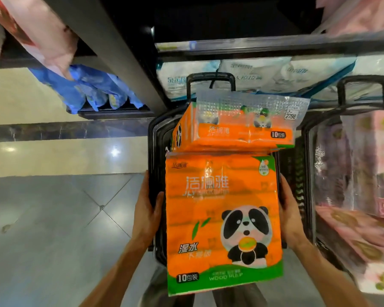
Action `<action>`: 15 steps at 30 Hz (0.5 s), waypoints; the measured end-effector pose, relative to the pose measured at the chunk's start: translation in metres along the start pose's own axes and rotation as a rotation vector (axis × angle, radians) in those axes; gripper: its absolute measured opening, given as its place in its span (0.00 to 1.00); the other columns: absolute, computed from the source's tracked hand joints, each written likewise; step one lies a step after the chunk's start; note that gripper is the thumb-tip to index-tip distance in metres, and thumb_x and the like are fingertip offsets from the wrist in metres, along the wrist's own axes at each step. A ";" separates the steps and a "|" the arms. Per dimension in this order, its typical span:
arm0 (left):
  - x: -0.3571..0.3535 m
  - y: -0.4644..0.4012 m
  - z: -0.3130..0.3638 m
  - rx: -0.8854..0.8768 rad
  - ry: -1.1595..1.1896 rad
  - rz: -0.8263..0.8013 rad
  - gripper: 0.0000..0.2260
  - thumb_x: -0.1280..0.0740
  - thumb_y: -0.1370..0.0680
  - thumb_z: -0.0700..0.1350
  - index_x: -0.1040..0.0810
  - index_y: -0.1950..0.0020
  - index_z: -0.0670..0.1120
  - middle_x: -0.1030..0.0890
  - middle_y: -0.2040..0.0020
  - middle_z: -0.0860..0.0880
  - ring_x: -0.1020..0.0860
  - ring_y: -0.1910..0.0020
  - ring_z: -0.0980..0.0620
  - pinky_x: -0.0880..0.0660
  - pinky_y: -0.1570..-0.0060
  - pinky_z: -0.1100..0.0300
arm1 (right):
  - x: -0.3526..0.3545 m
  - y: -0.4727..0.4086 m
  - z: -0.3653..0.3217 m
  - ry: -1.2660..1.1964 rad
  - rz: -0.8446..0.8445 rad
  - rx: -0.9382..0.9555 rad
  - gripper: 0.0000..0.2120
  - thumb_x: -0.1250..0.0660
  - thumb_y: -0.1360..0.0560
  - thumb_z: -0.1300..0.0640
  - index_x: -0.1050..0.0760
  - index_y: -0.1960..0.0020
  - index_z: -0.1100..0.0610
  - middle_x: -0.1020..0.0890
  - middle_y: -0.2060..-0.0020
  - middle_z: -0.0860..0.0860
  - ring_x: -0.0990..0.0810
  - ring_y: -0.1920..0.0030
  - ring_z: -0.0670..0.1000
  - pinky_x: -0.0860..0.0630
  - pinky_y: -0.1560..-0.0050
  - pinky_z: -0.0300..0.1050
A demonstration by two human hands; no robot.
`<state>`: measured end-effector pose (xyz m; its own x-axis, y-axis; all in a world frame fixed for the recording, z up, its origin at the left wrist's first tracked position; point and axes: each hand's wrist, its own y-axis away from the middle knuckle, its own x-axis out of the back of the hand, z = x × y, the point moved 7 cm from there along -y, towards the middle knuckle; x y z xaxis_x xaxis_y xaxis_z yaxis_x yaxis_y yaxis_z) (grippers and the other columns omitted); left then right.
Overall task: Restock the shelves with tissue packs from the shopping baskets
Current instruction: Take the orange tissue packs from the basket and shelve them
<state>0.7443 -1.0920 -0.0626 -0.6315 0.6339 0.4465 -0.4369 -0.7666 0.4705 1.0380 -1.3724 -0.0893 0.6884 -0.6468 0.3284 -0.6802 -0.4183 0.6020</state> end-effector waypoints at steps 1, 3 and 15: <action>-0.003 -0.002 -0.003 0.001 -0.002 -0.011 0.32 0.36 0.19 0.53 0.48 0.19 0.67 0.29 0.23 0.52 0.26 0.28 0.49 0.27 0.32 0.37 | -0.001 -0.002 0.004 -0.006 -0.005 -0.012 0.29 0.37 0.16 0.52 0.43 0.20 0.34 0.23 0.28 0.47 0.21 0.32 0.57 0.27 0.32 0.69; -0.008 -0.006 -0.008 -0.005 -0.009 -0.024 0.32 0.36 0.19 0.52 0.47 0.19 0.66 0.29 0.23 0.53 0.27 0.27 0.49 0.27 0.32 0.37 | -0.005 -0.002 0.007 -0.016 -0.028 -0.008 0.28 0.37 0.16 0.48 0.43 0.20 0.34 0.24 0.28 0.47 0.21 0.33 0.58 0.27 0.31 0.69; -0.012 -0.013 -0.032 0.011 -0.083 -0.007 0.34 0.34 0.18 0.54 0.51 0.21 0.71 0.32 0.22 0.54 0.28 0.26 0.49 0.27 0.31 0.39 | -0.007 -0.017 0.003 0.046 -0.018 -0.044 0.28 0.37 0.16 0.46 0.43 0.20 0.35 0.24 0.29 0.41 0.23 0.31 0.46 0.27 0.29 0.62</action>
<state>0.7370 -1.0931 -0.0986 -0.5734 0.6456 0.5044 -0.4335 -0.7615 0.4818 1.0440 -1.3622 -0.1041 0.7119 -0.6092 0.3495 -0.6565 -0.4004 0.6393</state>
